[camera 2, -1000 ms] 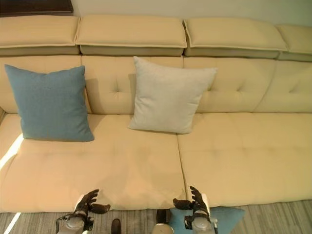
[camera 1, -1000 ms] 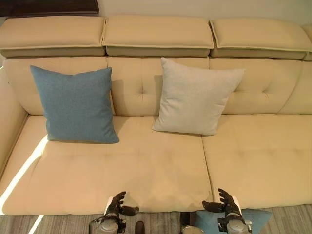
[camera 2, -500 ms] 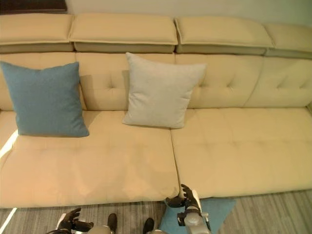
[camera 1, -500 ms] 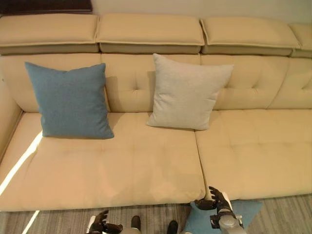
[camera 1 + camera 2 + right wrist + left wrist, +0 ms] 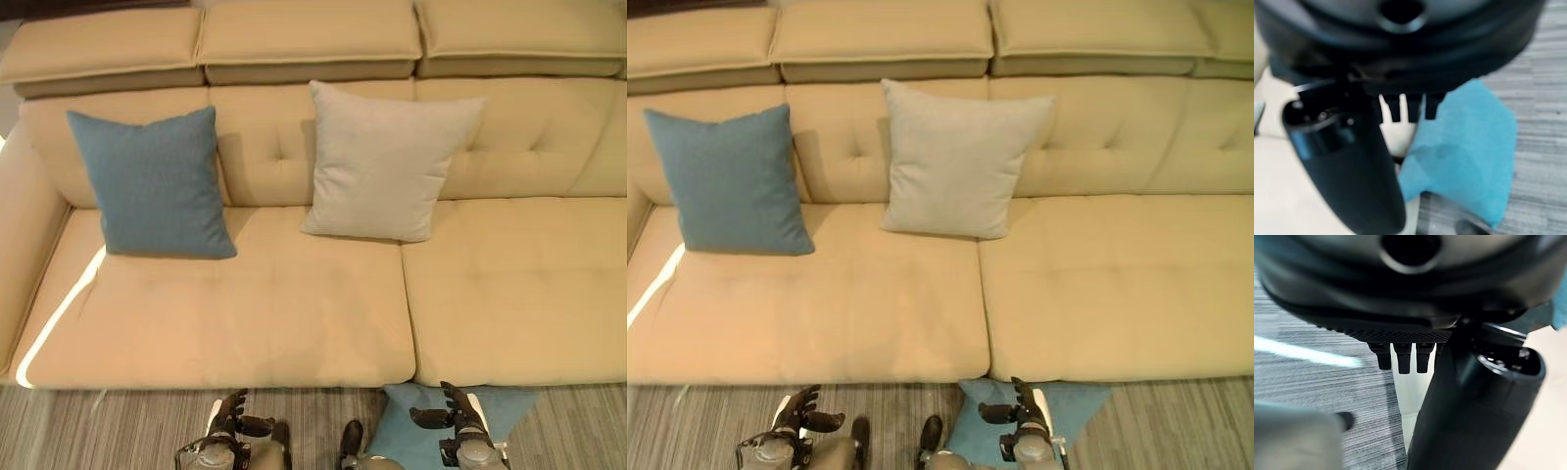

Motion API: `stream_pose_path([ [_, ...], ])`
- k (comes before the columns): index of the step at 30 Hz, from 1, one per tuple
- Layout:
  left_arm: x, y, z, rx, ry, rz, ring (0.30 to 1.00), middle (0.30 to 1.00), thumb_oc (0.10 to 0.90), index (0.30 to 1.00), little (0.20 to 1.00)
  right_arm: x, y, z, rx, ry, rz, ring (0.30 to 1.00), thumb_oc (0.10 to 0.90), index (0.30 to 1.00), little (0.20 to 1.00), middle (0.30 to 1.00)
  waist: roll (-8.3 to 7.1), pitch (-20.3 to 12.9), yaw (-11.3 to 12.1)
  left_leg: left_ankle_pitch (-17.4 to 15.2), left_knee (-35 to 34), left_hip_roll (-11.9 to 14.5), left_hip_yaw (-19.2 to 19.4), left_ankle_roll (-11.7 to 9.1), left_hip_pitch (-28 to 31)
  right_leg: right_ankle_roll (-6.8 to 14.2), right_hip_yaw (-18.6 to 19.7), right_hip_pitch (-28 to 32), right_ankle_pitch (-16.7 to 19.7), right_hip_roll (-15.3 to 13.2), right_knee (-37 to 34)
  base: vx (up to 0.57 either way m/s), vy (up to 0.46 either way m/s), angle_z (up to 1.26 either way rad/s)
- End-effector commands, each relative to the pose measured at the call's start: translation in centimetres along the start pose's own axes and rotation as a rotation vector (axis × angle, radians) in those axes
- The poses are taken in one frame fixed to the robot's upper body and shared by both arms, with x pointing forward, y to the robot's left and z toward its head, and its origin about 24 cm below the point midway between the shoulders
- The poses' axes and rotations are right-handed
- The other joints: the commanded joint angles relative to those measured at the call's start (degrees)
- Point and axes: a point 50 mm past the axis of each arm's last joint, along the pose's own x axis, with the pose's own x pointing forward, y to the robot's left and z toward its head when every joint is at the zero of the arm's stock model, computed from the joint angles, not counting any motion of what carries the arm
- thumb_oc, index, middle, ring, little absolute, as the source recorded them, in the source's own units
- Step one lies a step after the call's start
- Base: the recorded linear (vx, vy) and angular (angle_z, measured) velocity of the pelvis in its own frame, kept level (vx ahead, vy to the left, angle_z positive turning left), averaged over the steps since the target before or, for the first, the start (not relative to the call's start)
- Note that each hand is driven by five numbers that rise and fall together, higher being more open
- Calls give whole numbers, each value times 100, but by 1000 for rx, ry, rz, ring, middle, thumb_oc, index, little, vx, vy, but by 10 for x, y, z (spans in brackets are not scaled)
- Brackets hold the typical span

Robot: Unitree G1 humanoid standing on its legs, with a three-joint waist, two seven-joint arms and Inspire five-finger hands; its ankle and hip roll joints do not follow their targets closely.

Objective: Pick up all the scattered cushions and arrange them neatly on the sofa.

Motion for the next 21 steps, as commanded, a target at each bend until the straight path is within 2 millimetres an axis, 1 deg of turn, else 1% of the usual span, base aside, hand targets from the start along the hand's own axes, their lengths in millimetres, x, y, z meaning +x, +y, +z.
stream_pose_path([
  [1,-2,0,-1,31,-29,9,900,900,800,900,900,2,-5,9,62,-43,-38,900,800,900,900,900,-40,-343,150,-546,-777,-279,-354,331,728,804,306,-682,253,-6,98,-202,116,25],
  [2,-1,2,4,36,-43,14,900,900,800,900,900,3,-4,10,62,-40,-34,900,800,900,900,900,-97,-294,124,-645,-951,-387,-475,406,727,868,339,-788,415,-67,106,-203,117,28],
  [3,-1,2,4,36,-43,15,900,900,800,900,900,3,-3,10,62,-40,-34,900,800,900,900,900,-99,-292,122,-642,-954,-389,-476,408,728,870,337,-787,417,-69,105,-305,182,31],
  [4,1,5,8,40,-55,24,900,900,800,900,900,4,-2,11,45,-37,-30,900,800,900,900,900,-146,-221,139,-650,-1042,-492,-535,489,694,970,410,-928,605,-122,63,-286,169,20],
  [5,1,7,9,37,-61,36,900,900,800,900,900,5,0,13,28,-42,-23,900,800,900,900,900,-193,-162,168,-622,-1047,-569,-597,515,648,1049,466,-1019,740,-162,16,-287,169,15],
  [6,1,8,9,37,-61,36,900,900,800,900,900,5,0,13,28,-43,-23,900,800,900,900,900,-197,-163,170,-619,-1047,-572,-594,517,644,1050,469,-1023,745,-164,13,-270,140,-1],
  [7,1,12,6,36,-49,49,900,900,800,900,900,5,3,17,11,-49,-9,900,800,900,900,900,-231,-115,197,-564,-1122,-607,-584,553,577,1129,521,-1103,804,-190,-59,-154,73,-5],
  [8,1,12,6,36,-50,49,900,900,800,900,900,5,3,17,11,-49,-9,900,800,900,900,900,-233,-115,202,-561,-1126,-608,-579,554,578,1129,527,-1105,807,-190,-59,-240,100,-17],
  [9,1,16,3,42,-36,60,900,900,800,900,900,6,6,19,-1,-53,2,900,800,900,900,900,-241,-69,223,-513,-1134,-602,-553,575,532,1181,560,-1193,841,-222,-36,-297,57,-21],
  [10,1,22,-1,58,-17,77,900,900,800,900,900,6,11,22,-22,-53,20,900,800,900,900,900,-231,32,227,-397,-1111,-561,-526,637,395,1251,736,-1348,755,-229,174,-297,57,-41],
  [11,1,22,-1,58,-17,78,900,900,800,900,900,7,11,22,-22,-53,20,900,800,900,900,900,-235,30,235,-399,-1109,-563,-516,637,390,1251,747,-1362,748,-229,189,-351,59,-54],
  [12,2,25,-3,70,-4,87,900,900,800,900,900,7,11,22,-25,-50,24,900,800,900,900,900,-226,97,266,-340,-1058,-539,-478,691,292,1230,924,-1330,575,-195,520,-329,84,-50],
  [13,0,29,-10,73,23,98,900,900,800,900,900,6,11,17,-32,-31,28,900,800,900,900,900,-191,82,338,-226,-1049,-514,-397,759,182,1122,1021,-1181,312,-186,964,-471,119,-43],
  [14,-2,30,-19,66,56,100,900,900,800,900,900,5,10,6,-38,7,29,900,800,900,900,900,-120,-21,433,-87,-1146,-436,-377,811,116,1004,1086,-967,-59,-118,1436,-332,89,-48],
  [15,-2,30,-19,66,56,100,900,900,800,900,900,5,10,6,-38,7,30,900,800,900,900,900,-124,-33,429,-74,-1150,-439,-380,811,100,1004,1084,-981,-49,-122,1429,-195,41,-54],
  [16,-3,33,-23,59,70,106,900,900,800,900,900,3,11,-1,-43,30,37,900,800,900,900,900,-106,-118,491,18,-1219,-414,-387,825,61,984,1162,-791,-233,-62,1620,-155,-25,-31],
  [17,-3,35,-26,53,85,107,900,900,800,900,900,0,15,-9,-35,65,53,900,800,900,900,900,-110,-274,582,128,-1276,-391,-377,807,-64,960,1281,-488,-437,17,1710,-151,-26,3],
  [18,-4,35,-26,53,85,108,900,900,800,900,900,0,15,-9,-35,66,53,900,800,900,900,900,-112,-272,584,126,-1276,-393,-374,807,-59,960,1283,-483,-440,16,1711,-253,-114,17],
  [19,-4,39,-27,34,95,120,900,900,800,900,900,-1,18,-12,-27,79,67,900,800,900,900,900,-142,-402,730,268,-1331,-360,-303,779,-242,978,1259,-143,-553,33,1648,-149,-83,9],
  [20,-4,39,-27,35,95,120,900,900,800,900,900,-1,18,-12,-27,79,67,900,800,900,900,900,-148,-396,731,265,-1330,-366,-300,780,-234,980,1261,-137,-563,26,1656,-263,-135,-5],
  [21,-3,41,-26,27,91,129,900,900,800,900,900,-1,19,-12,-25,83,67,900,800,900,900,900,-169,-437,828,351,-1320,-346,-229,749,-387,1024,1196,-1,-494,-23,1596,-214,-119,-15],
])
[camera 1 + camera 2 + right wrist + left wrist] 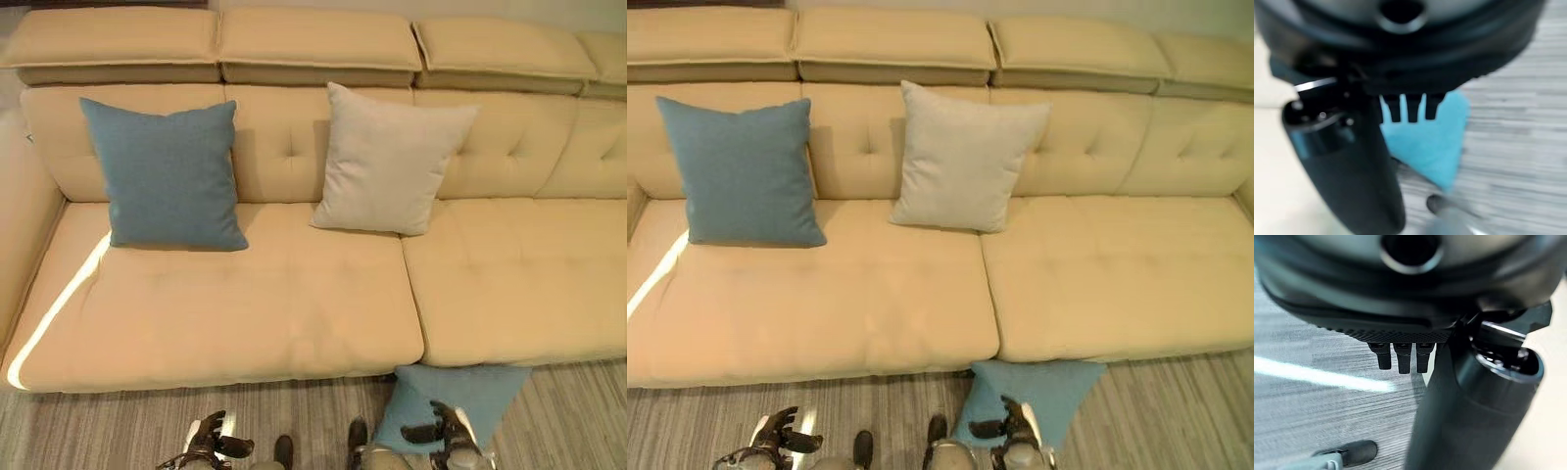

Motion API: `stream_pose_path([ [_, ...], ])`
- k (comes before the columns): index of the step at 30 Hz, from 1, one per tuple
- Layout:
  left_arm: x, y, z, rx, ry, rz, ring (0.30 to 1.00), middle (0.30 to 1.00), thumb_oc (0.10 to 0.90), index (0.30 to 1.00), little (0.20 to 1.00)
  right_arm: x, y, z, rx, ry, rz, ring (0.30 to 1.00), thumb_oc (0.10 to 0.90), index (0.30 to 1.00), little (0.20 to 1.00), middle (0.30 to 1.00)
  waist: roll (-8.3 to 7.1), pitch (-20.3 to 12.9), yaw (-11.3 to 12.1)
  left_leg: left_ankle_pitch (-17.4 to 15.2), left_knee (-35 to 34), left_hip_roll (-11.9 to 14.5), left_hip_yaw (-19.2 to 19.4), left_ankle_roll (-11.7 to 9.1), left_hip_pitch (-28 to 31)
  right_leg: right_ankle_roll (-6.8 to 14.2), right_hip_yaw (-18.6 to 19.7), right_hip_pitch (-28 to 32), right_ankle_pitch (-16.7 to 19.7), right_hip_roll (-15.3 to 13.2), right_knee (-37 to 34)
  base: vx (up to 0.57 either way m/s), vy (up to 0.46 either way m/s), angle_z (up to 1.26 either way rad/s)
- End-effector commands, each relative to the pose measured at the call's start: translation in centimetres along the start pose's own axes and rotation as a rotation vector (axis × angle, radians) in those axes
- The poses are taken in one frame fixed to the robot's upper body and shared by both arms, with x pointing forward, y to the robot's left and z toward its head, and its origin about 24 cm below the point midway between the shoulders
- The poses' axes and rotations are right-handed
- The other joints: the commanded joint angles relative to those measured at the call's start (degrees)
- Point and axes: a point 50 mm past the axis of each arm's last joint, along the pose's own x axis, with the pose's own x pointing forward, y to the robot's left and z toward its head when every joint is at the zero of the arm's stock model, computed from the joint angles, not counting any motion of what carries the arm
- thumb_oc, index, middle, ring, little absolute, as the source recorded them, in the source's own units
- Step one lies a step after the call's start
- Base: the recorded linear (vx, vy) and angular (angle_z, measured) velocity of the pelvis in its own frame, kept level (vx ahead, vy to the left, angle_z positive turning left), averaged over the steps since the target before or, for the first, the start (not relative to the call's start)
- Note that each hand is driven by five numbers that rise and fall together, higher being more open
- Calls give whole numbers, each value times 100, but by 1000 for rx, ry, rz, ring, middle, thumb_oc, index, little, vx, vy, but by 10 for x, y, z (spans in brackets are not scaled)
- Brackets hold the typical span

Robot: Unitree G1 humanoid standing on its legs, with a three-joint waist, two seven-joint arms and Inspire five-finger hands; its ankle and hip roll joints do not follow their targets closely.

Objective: Pick up all the scattered cushions and arrange them neatly on the sofa.

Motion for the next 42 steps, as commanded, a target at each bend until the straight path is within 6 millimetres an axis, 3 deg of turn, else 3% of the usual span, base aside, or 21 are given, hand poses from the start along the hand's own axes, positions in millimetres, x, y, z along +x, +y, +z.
stream_pose_path([
  [1,1,4,3,-20,-22,31,900,900,800,900,900,4,-16,19,37,-81,-58,900,800,900,900,900,-113,-341,279,300,-95,-294,-127,-155,-843,10,-197,1060,361,43,-1088,-332,-219,-20],
  [2,1,3,6,-23,-29,30,900,900,800,900,900,5,-16,25,38,-98,-58,900,800,900,900,900,-153,-363,334,489,-177,-262,-64,-260,-970,-86,-173,1191,140,125,-1569,-218,-168,-25],
  [4,2,2,9,-21,-37,28,900,900,800,900,900,5,-18,30,36,-114,-65,900,800,900,900,900,-130,-351,332,592,-215,-211,-17,-316,-1029,-148,-142,1178,110,198,-1748,-185,-159,-32],
  [7,2,-13,23,-33,-77,-7,900,900,800,900,900,7,-27,41,40,-157,-91,900,800,900,900,900,59,-95,197,991,-259,-85,1,-530,-1340,-322,-83,1129,118,461,-2196,-325,-188,1],
  [9,1,-23,26,-17,-89,-36,900,900,800,900,900,7,-33,41,26,-156,-111,900,800,900,900,900,130,84,137,1057,-156,-96,-13,-612,-1463,-376,-133,1063,193,475,-2167,-341,-97,37],
  [11,0,-26,27,-13,-91,-51,900,900,800,900,900,7,-34,38,23,-149,-116,900,800,900,900,900,139,125,68,900,-26,-123,16,-582,-1447,-395,-171,972,252,450,-2135,-207,-22,26],
  [12,-1,-29,26,-8,-89,-62,900,900,800,900,900,7,-36,36,27,-147,-123,900,800,900,900,900,112,137,2,698,211,-175,13,-539,-1370,-397,-194,886,323,399,-2112,-198,-9,17],
  [13,-2,-31,20,6,-74,-76,900,900,800,900,900,6,-38,28,27,-129,-125,900,800,900,900,900,24,79,-88,262,566,-339,-56,-482,-1185,-389,-222,793,456,281,-2164,-201,-9,0],
  [15,-2,-31,20,6,-74,-76,900,900,800,900,900,6,-38,28,27,-129,-125,900,800,900,900,900,25,62,-95,274,563,-340,-62,-482,-1207,-389,-229,772,464,281,-2165,-82,13,-22],
  [16,-3,-33,19,3,-69,-83,900,900,800,900,900,5,-38,23,18,-111,-123,900,800,900,900,900,-34,-13,-163,-143,808,-576,-388,-448,-871,-361,-146,670,615,226,-2238,-70,69,-2],
  [17,-4,-36,19,2,-72,-92,900,900,800,900,900,5,-37,17,17,-92,-122,900,800,900,900,900,-13,-81,-247,-261,697,-634,-495,-390,-682,-310,-72,619,718,257,-2345,-69,69,-6],
  [23,0,-32,32,28,-107,-74,900,900,800,900,900,7,-31,28,-6,-108,-114,900,800,900,900,900,-25,-115,-228,-178,235,-585,-418,-282,-614,-165,-19,380,838,302,-2267,-45,91,-34],
  [25,3,-22,36,35,-121,-47,900,900,800,900,900,8,-24,38,-39,-130,-90,900,800,900,900,900,-46,-63,-130,-133,116,-444,-269,-230,-563,-76,-295,59,816,192,-1637,-95,36,-79],
  [26,4,-18,37,35,-120,-39,900,900,800,900,900,8,-22,41,-46,-137,-87,900,800,900,900,900,-49,-47,-30,-150,116,-386,-177,-217,-556,-15,-679,18,808,12,-1527,-62,16,-57],
  [27,4,-18,37,35,-120,-39,900,900,800,900,900,8,-22,41,-46,-137,-87,900,800,900,900,900,-50,-35,-25,-157,118,-386,-173,-216,-543,-13,-674,23,796,10,-1510,-75,-39,-112],
  [28,4,-14,34,30,-112,-27,900,900,800,900,900,8,-20,40,-52,-134,-84,900,800,900,900,900,-18,-40,66,-159,66,-223,-1,-190,-464,-71,-1195,110,760,-297,-1423,-51,-64,-123],
  [31,5,-12,35,19,-109,-20,900,900,800,900,900,9,-21,38,-51,-121,-85,900,800,900,900,900,-12,-82,54,-164,24,-170,27,-160,-371,-54,-1118,116,814,-415,-1455,1,-74,-65],
  [32,5,-11,33,31,-106,-19,900,900,800,900,900,9,-24,37,-51,-114,-92,900,800,900,900,900,-2,-141,21,-218,13,-133,90,-139,-289,36,-922,163,943,-555,-1572,10,-139,-22],
  [34,5,-11,34,40,-105,-20,900,900,800,900,900,9,-24,37,-51,-115,-94,900,800,900,900,900,6,-148,27,-240,17,-96,129,-147,-266,78,-929,198,1015,-642,-1628,-2,-175,-23],
  [37,6,-9,32,57,-97,-11,900,900,800,900,900,9,-24,39,-62,-120,-86,900,800,900,900,900,-42,-162,134,-334,152,57,284,-247,-203,217,-1172,321,1350,-1023,-1907,12,-269,-27],
  [42,6,-6,29,53,-88,0,900,900,800,900,900,9,-22,40,-79,-130,-71,900,800,900,900,900,-156,-291,179,-340,182,235,403,-437,-101,274,-1261,562,1300,-990,-2209,55,-240,-41],
])
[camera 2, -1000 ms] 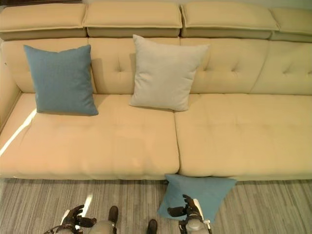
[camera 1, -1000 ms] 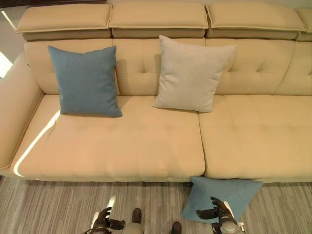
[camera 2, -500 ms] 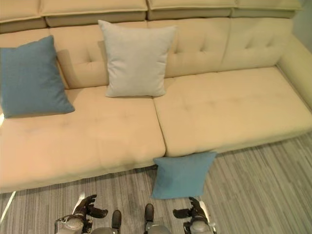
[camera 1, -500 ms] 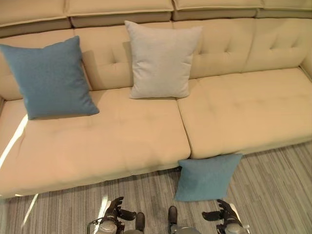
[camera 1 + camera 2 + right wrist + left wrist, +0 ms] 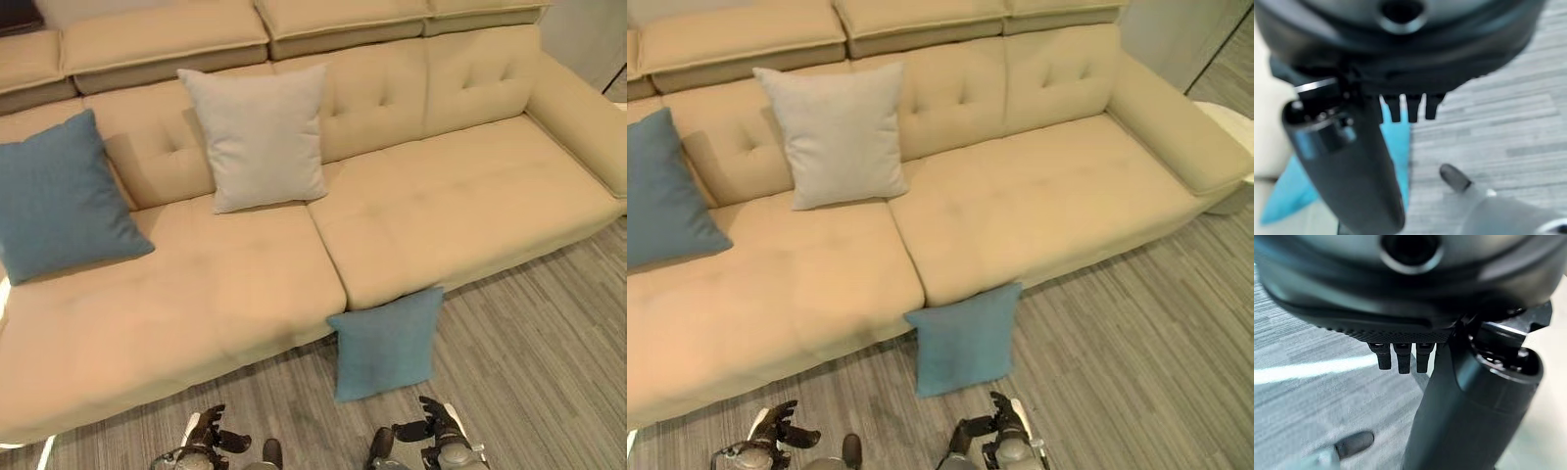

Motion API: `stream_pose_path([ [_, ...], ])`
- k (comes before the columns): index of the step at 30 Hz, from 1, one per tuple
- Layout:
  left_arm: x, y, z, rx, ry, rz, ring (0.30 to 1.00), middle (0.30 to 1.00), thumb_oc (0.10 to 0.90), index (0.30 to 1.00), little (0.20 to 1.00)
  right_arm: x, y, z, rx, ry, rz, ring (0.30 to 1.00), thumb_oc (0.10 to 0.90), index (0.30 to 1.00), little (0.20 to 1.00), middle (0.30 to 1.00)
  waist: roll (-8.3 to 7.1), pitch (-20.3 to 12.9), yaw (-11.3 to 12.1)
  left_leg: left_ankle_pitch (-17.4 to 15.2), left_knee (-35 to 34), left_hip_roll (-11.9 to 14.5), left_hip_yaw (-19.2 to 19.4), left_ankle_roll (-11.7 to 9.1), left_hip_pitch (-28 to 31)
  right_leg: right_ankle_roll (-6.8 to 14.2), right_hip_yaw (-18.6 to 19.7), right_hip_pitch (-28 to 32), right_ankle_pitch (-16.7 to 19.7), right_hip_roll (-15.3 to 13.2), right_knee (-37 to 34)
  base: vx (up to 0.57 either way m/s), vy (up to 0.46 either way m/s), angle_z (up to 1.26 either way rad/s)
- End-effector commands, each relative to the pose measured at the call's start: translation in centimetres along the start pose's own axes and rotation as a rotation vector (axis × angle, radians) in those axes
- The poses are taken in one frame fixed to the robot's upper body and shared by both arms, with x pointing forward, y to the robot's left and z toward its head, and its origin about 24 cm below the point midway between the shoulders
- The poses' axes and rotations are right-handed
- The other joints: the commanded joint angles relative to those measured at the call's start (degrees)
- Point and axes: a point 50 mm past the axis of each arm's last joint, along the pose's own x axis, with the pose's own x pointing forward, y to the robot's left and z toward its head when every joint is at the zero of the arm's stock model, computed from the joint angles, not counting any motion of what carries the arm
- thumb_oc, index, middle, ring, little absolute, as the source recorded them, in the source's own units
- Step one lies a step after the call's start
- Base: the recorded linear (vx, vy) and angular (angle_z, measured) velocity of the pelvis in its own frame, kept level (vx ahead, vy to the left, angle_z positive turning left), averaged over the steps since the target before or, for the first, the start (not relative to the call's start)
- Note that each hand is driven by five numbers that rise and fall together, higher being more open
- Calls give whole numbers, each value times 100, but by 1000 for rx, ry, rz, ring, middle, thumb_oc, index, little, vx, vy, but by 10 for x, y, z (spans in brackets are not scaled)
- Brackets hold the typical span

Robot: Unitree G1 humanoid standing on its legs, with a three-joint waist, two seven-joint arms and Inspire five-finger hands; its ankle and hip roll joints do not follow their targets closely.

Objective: Pick up all the scattered cushions and arrange them neatly on the sofa.

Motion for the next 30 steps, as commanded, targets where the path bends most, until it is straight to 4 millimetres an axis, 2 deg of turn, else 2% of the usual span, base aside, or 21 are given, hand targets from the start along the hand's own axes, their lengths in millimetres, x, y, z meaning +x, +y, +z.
stream_pose_path([
  [1,6,4,25,-7,-74,39,900,900,800,900,900,6,-22,15,-28,-66,-63,900,800,900,900,900,-131,-203,74,-267,183,-214,-608,-133,-392,458,-26,-62,-351,-427,389,83,-336,-29],
  [2,5,-1,27,-32,-83,27,900,900,800,900,900,6,-24,18,-27,-89,-63,900,800,900,900,900,-85,-191,15,-263,327,9,-643,-282,-356,343,53,2,-483,-227,393,83,-336,-18],
  [3,5,-1,27,-32,-83,27,900,900,800,900,900,6,-24,19,-27,-89,-63,900,800,900,900,900,-95,-204,5,-246,322,-3,-651,-279,-378,344,46,-17,-476,-239,392,83,-415,-10],
  [5,5,-7,32,-41,-99,1,900,900,800,900,900,6,-33,13,-18,-74,-83,900,800,900,900,900,0,-49,-25,168,1017,248,-783,-465,-718,98,59,214,-641,78,258,14,-296,2],
  [6,5,-7,32,-41,-100,1,900,900,800,900,900,6,-33,13,-18,-75,-83,900,800,900,900,900,-10,-66,-40,187,1011,234,-795,-462,-745,99,46,193,-635,66,257,-32,-273,26],
  [7,5,-12,38,-38,-115,-21,900,900,800,900,900,5,-39,10,-20,-66,-100,900,800,900,900,900,1,76,-32,436,1573,316,-826,-479,-1049,-31,-19,358,-700,164,123,-12,-253,29],
  [10,5,-15,40,-20,-120,-34,900,900,800,900,900,5,-42,5,-23,-49,-110,900,800,900,900,900,-28,108,-75,441,1762,279,-729,-427,-1195,-97,-71,425,-755,205,47,18,-198,12],
  [11,4,-20,38,7,-113,-52,900,900,800,900,900,5,-44,3,-23,-43,-114,900,800,900,900,900,-18,155,-59,78,1790,-146,-811,-304,-1338,-111,12,466,-817,263,24,25,-97,14],
  [12,4,-20,38,7,-114,-51,900,900,800,900,900,5,-44,3,-23,-43,-114,900,800,900,900,900,-28,141,-71,100,1773,-162,-816,-298,-1353,-107,3,446,-815,248,28,118,-175,17],
  [13,3,-24,32,27,-90,-57,900,900,800,900,900,4,-45,2,-17,-45,-128,900,800,900,900,900,21,106,-92,-198,1442,-601,-776,-136,-1312,-69,4,474,-900,314,30,119,-85,7],
  [17,2,-24,25,41,-67,-57,900,900,800,900,900,3,-45,-3,-20,-31,-133,900,800,900,900,900,132,-6,-93,20,841,-895,-522,-32,-1300,-89,-5,480,-1002,488,66,99,-31,10],
  [19,1,-22,15,13,-33,-49,900,900,800,900,900,3,-40,-3,-28,-25,-118,900,800,900,900,900,147,-25,55,35,662,-1093,-891,-33,-1167,-108,173,545,-1106,657,180,169,0,2],
  [20,1,-20,13,4,-25,-43,900,900,800,900,900,3,-39,-4,-31,-25,-116,900,800,900,900,900,139,-66,66,55,594,-1137,-1012,-6,-1107,-114,158,534,-1123,675,242,182,1,-28],
  [23,1,-17,8,-11,-5,-33,900,900,800,900,900,3,-33,-4,-31,-23,-99,900,800,900,900,900,138,-132,94,58,386,-1061,-1007,109,-884,-100,84,521,-1260,641,642,118,28,-31],
  [24,0,-13,3,-21,9,-23,900,900,800,900,900,3,-30,-3,-48,-28,-83,900,800,900,900,900,125,-144,173,12,305,-1037,-1054,207,-753,-5,-30,390,-1305,500,1203,67,38,0],
  [25,0,-13,3,-22,9,-23,900,900,800,900,900,3,-30,-3,-48,-28,-83,900,800,900,900,900,122,-143,175,14,301,-1041,-1051,210,-752,-2,-26,380,-1316,493,1223,116,53,-14],
  [26,2,-8,7,-25,-1,-9,900,900,800,900,900,4,-26,4,-58,-46,-66,900,800,900,900,900,114,-17,141,-5,346,-966,-1128,285,-621,247,-3,-22,-1145,281,2165,57,25,-17],
  [27,3,-6,10,-24,-13,-7,900,900,800,900,900,5,-26,7,-58,-52,-61,900,800,900,900,900,128,21,106,1,356,-961,-1223,323,-594,365,155,-205,-1064,263,2511,56,24,-13],
  [28,3,-6,10,-24,-14,-7,900,900,800,900,900,5,-26,7,-58,-53,-61,900,800,900,900,900,131,5,103,13,352,-958,-1227,322,-614,364,150,-220,-1049,268,2498,69,-26,7],
  [29,3,-5,13,-10,-26,-4,900,900,800,900,900,5,-24,11,-60,-62,-56,900,800,900,900,900,142,-13,61,-14,292,-942,-1379,338,-526,315,485,-368,-1096,259,2456,96,-78,40],
  [30,3,-6,15,-7,-34,-4,900,900,800,900,900,6,-25,13,-63,-67,-57,900,800,900,900,900,139,-29,68,-31,257,-926,-1436,321,-499,252,603,-341,-1167,214,2197,100,-80,50],
])
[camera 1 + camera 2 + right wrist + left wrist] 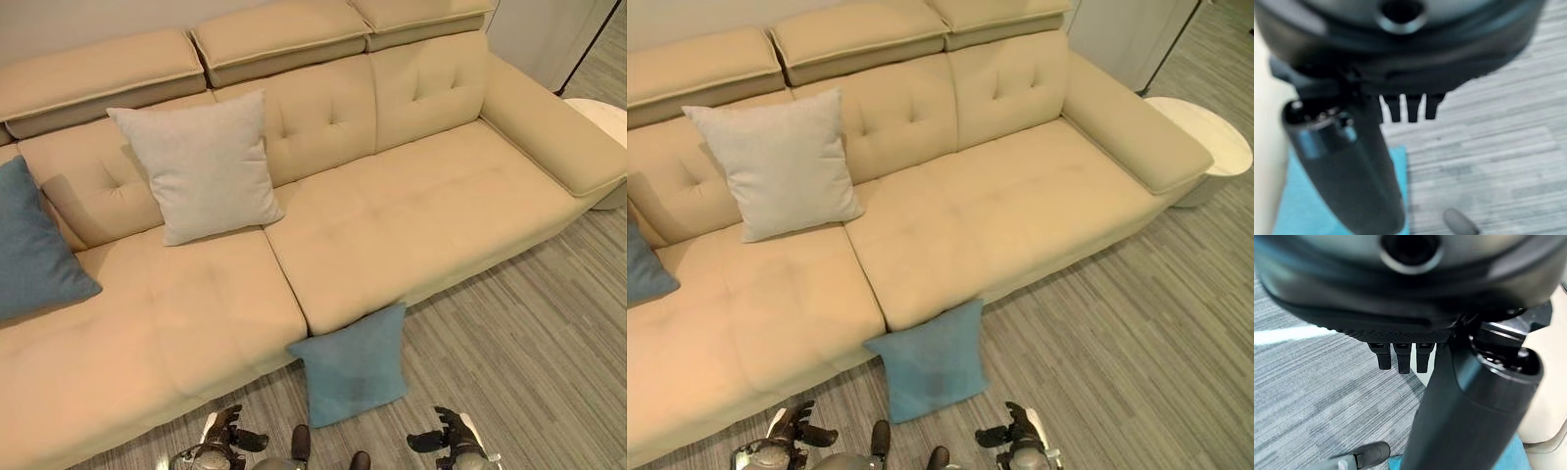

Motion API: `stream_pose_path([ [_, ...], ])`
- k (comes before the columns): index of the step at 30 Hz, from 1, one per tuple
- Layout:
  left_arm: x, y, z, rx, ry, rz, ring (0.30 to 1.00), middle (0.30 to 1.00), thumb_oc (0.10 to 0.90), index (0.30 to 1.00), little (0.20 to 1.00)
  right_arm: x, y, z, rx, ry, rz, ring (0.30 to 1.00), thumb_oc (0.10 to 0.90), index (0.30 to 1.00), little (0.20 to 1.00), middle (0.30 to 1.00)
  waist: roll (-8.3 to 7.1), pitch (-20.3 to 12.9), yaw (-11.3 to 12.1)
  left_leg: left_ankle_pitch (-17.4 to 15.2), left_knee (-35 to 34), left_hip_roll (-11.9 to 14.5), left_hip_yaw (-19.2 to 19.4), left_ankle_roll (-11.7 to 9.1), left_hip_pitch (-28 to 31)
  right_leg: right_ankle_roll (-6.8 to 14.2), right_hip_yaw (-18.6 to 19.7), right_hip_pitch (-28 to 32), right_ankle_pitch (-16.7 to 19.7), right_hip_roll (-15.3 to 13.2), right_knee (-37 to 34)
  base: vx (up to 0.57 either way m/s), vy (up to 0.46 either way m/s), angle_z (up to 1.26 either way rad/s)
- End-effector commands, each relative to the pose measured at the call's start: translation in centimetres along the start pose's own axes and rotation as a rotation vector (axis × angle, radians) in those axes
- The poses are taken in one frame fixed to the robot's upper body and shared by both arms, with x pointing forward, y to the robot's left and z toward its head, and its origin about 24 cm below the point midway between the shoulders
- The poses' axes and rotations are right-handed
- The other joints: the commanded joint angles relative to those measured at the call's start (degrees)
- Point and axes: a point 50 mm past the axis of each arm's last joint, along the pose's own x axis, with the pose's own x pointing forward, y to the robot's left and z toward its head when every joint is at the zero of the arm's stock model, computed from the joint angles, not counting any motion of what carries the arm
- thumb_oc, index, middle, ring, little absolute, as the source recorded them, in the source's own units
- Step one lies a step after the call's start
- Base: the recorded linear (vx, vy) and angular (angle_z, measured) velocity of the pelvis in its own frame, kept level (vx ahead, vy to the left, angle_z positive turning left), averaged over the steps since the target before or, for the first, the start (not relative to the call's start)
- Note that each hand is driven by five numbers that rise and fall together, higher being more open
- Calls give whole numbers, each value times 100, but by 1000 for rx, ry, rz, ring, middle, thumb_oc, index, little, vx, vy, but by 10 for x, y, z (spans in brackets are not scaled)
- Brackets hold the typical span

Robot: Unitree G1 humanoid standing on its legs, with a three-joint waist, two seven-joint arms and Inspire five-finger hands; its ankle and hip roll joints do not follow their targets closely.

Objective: Pick up all the scattered cushions and arrange them neatly on the sofa.

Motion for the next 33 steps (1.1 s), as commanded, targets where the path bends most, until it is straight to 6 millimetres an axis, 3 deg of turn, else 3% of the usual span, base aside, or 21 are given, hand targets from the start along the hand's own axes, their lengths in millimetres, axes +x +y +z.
stream_pose_path([
  [1,0,4,-1,0,-12,18,900,900,800,900,900,4,-14,16,-32,-82,-37,900,800,900,900,900,-90,-202,222,-598,555,-15,-356,-201,-256,6,424,154,512,-17,-852,58,-92,49],
  [2,0,3,0,-3,-18,20,900,900,800,900,900,4,-15,18,-30,-85,-38,900,800,900,900,900,-89,-216,231,-611,534,5,-382,-222,-255,-26,523,167,531,-89,-1072,96,-180,30],
  [3,0,2,1,2,-20,22,900,900,800,900,900,4,-16,18,-34,-85,-36,900,800,900,900,900,-81,-227,202,-666,501,17,-565,-259,-181,-47,956,92,654,-191,-1417,92,-176,29],
  [4,0,2,2,2,-21,22,900,900,800,900,900,4,-16,18,-34,-85,-36,900,800,900,900,900,-82,-239,200,-655,497,16,-567,-259,-197,-47,954,81,668,-192,-1429,137,-261,37],
  [5,1,2,3,13,-26,21,900,900,800,900,900,4,-17,15,-36,-71,-34,900,800,900,900,900,-103,-265,145,-705,559,-32,-809,-295,-184,23,1517,25,826,-243,-1517,76,-206,34],
  [6,0,2,3,19,-28,22,900,900,800,900,900,4,-17,13,-38,-64,-31,900,800,900,900,900,-123,-265,136,-731,621,-34,-905,-320,-192,42,1716,49,838,-245,-1470,78,-208,35],
  [8,0,3,1,17,-21,33,900,900,800,900,900,4,-16,10,-40,-53,-28,900,800,900,900,900,-204,-307,207,-772,704,-8,-1071,-417,-253,66,1726,286,730,-278,-1628,14,-318,106],
  [10,0,5,0,7,-18,37,900,900,800,900,900,4,-16,11,-45,-56,-28,900,800,900,900,900,-259,-347,267,-736,656,38,-1165,-498,-258,50,1585,418,686,-232,-1762,-4,-354,86],
  [11,0,7,-1,-13,-15,47,900,900,800,900,900,4,-17,13,-55,-67,-27,900,800,900,900,900,-309,-442,376,-604,558,163,-1287,-640,-351,3,1243,605,584,-171,-2082,-55,-340,38],
  [13,1,8,0,-23,-16,52,900,900,800,900,900,5,-17,16,-50,-78,-29,900,800,900,900,900,-309,-454,377,-467,491,249,-1402,-734,-426,-58,1156,670,516,-55,-2197,-67,-304,57],
  [15,3,5,13,-52,-48,48,900,900,800,900,900,7,-25,27,-11,-118,-61,900,800,900,900,900,-266,-332,384,138,217,525,-1463,-1076,-815,-226,852,729,398,241,-2447,-189,-329,80],
  [16,3,5,13,-52,-48,48,900,900,800,900,900,7,-25,27,-11,-118,-61,900,800,900,900,900,-266,-333,382,138,217,525,-1465,-1076,-816,-226,849,730,398,241,-2447,-347,-371,100],
  [17,3,-2,21,-52,-71,29,900,900,800,900,900,8,-37,36,-12,-152,-95,900,800,900,900,900,-236,-153,316,390,91,668,-913,-1048,-1079,-323,586,798,422,335,-2717,-209,-182,99],
  [18,3,-2,22,-52,-71,29,900,900,800,900,900,8,-37,36,-12,-153,-95,900,800,900,900,900,-233,-165,309,400,91,666,-921,-1047,-1100,-321,579,782,432,335,-2721,-304,-244,109],
  [21,1,-13,19,-33,-62,-11,900,900,800,900,900,7,-44,30,-2,-135,-123,900,800,900,900,900,-223,-122,128,263,250,747,-92,-947,-1149,-340,176,722,593,306,-2959,-224,-130,94],
  [22,-1,-19,14,-7,-52,-41,900,900,800,900,900,6,-45,23,12,-116,-128,900,800,900,900,900,-252,-163,27,25,511,628,42,-914,-1012,-378,41,673,689,234,-3009,-190,-93,60],
  [24,-4,-23,1,1,-14,-61,900,900,800,900,900,4,-42,9,13,-79,-115,900,800,900,900,900,-251,-259,-62,-531,572,374,-98,-785,-518,-363,-23,629,753,201,-3031,-111,-36,64],
  [28,-5,-24,-5,-6,6,-61,900,900,800,900,900,2,-36,-3,13,-39,-98,900,800,900,900,900,-175,-430,-175,-522,116,367,58,-697,-180,-321,-114,614,838,277,-3084,7,43,32],
  [33,-2,-17,1,-1,-8,-48,900,900,800,900,900,1,-25,-5,21,-24,-66,900,800,900,900,900,-254,-420,-137,-473,-69,330,88,-653,-104,-252,-93,662,955,254,-3117,-9,88,5],
])
